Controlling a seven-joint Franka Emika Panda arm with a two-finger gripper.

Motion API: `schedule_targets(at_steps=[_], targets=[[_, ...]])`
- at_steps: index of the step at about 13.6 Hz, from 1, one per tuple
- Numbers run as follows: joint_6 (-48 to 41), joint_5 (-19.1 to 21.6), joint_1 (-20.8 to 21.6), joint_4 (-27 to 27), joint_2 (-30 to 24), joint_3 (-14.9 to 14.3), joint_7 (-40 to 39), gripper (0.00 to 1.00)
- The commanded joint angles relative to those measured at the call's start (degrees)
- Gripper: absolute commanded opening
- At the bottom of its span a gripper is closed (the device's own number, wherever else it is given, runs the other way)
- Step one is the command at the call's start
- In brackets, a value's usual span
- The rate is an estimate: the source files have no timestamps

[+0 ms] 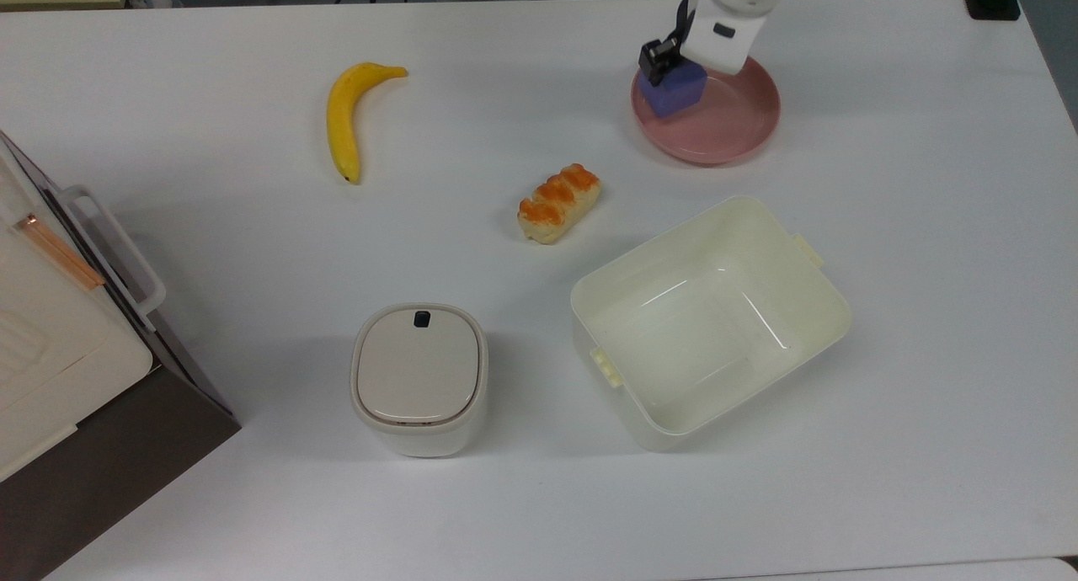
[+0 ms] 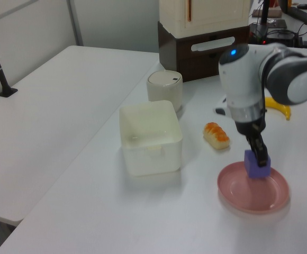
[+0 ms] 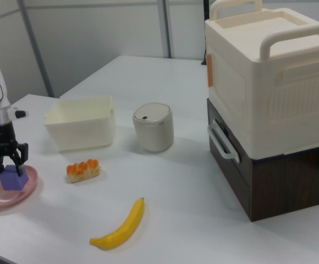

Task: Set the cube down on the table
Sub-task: 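Close the gripper on the purple cube, then lift the cube off the plate and carry it toward the banana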

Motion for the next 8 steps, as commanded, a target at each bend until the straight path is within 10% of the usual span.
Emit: schedule_targets(at_steps=[1, 8], targets=[[-3.7, 0.9, -3.6, 2.7, -2.5, -0.8, -1.4, 0.14], [0.3, -3.5, -21.3, 5.6, -1.4, -1.0, -15.3, 0.19]])
